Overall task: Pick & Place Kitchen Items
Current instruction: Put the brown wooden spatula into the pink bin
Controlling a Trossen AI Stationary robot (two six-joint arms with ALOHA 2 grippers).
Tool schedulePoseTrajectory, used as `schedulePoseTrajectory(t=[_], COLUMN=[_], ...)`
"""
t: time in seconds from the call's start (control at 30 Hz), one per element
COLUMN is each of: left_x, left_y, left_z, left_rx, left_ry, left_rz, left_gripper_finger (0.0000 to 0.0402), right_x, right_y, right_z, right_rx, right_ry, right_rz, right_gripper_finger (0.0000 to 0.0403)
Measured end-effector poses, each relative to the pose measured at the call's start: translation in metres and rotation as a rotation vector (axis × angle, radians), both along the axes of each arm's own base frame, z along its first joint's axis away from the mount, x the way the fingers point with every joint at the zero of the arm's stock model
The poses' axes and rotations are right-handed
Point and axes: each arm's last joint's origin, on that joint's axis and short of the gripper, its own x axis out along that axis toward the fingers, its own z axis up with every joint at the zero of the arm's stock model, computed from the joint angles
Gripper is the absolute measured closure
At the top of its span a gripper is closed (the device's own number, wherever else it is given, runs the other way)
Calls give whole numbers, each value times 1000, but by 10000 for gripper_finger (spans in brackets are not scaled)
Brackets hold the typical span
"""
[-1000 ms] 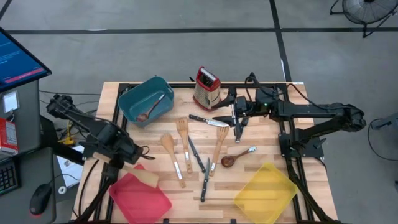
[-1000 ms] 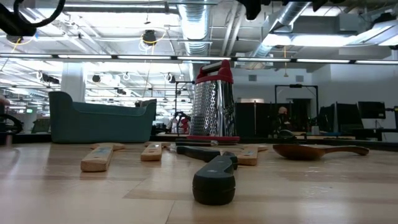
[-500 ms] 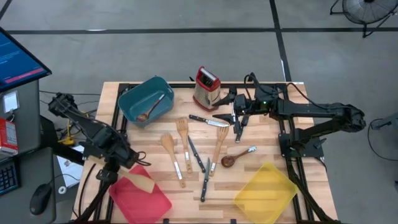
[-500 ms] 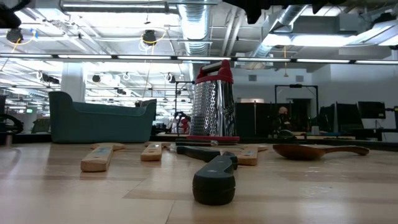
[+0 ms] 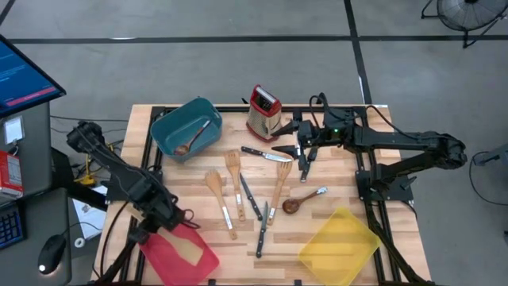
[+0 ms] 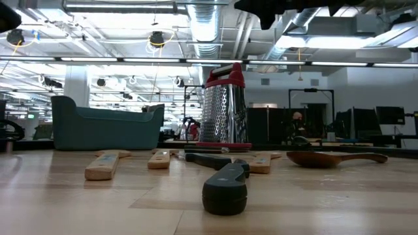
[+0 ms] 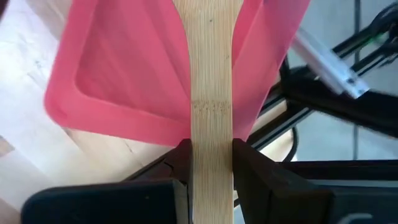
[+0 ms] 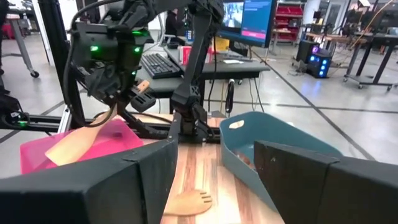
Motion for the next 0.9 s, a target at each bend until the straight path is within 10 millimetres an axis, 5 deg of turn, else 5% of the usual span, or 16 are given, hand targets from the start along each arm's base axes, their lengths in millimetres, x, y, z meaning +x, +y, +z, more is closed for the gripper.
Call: schedulePoseTrajectory(t=[0.33,0.9], left_x=[11,19], left_y=[-17,-23], left_z=[-21,-59], left_rx=[112,110], left_ry=[-53,-104], left_rz=[-158,-112], left_gripper_finger=[341,341], right_x=[0,0], right_y=[0,0], right_z=[-2,-3], right_rx=[4,6], right_ry=[19,32], right_rz=[0,2], right_gripper_finger=[182,182])
